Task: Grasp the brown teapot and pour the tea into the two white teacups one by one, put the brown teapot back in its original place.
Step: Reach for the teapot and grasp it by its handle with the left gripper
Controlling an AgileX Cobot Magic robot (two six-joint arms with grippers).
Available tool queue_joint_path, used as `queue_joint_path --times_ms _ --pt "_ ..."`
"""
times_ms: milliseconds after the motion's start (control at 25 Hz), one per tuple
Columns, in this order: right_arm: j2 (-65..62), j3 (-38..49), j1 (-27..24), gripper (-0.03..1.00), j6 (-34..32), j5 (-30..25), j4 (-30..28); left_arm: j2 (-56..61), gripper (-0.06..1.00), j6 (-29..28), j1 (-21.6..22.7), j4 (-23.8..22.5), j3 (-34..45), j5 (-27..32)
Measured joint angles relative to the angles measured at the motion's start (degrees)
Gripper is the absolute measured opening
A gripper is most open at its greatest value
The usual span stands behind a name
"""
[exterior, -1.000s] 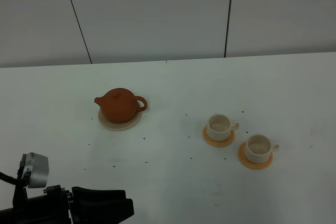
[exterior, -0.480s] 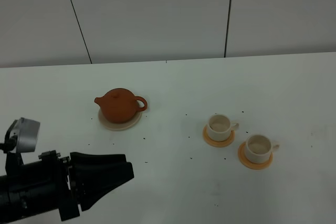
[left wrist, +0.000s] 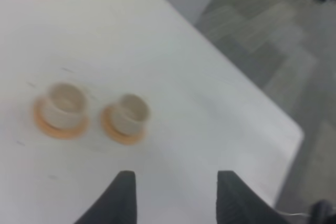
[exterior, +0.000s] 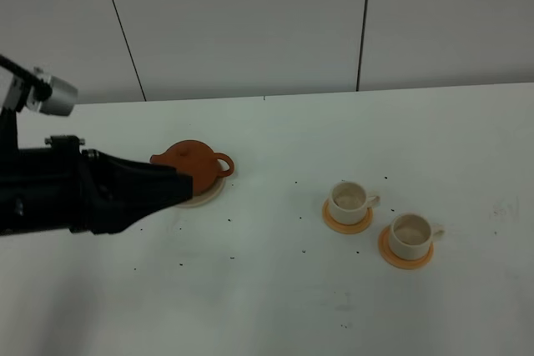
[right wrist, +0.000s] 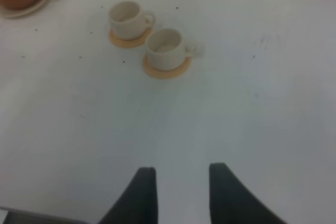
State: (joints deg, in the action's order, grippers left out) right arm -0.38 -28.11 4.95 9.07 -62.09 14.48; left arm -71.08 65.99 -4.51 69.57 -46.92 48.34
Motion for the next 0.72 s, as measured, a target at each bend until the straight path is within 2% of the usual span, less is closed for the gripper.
queue_joint_path --times_ms 120,360,560,720 --pt "0.0 0.0 0.0 0.24 0.1 0.0 0.0 0.0 0.4 -4.7 0.0 -6.0 -6.2 -0.7" --pt "0.0 0.0 0.0 0.24 0.1 0.0 0.0 -1.8 0.4 -13.2 0.0 -16.5 -12.9 -3.1" --pt "0.0 0.0 0.0 0.24 0.1 0.0 0.1 -9.7 0.4 -17.9 -0.6 -20.9 -17.1 -4.6" --pt "0.0 0.0 0.0 0.24 0.1 0.0 0.2 -18.1 0.4 -21.0 -4.9 -25.1 -23.3 -4.9"
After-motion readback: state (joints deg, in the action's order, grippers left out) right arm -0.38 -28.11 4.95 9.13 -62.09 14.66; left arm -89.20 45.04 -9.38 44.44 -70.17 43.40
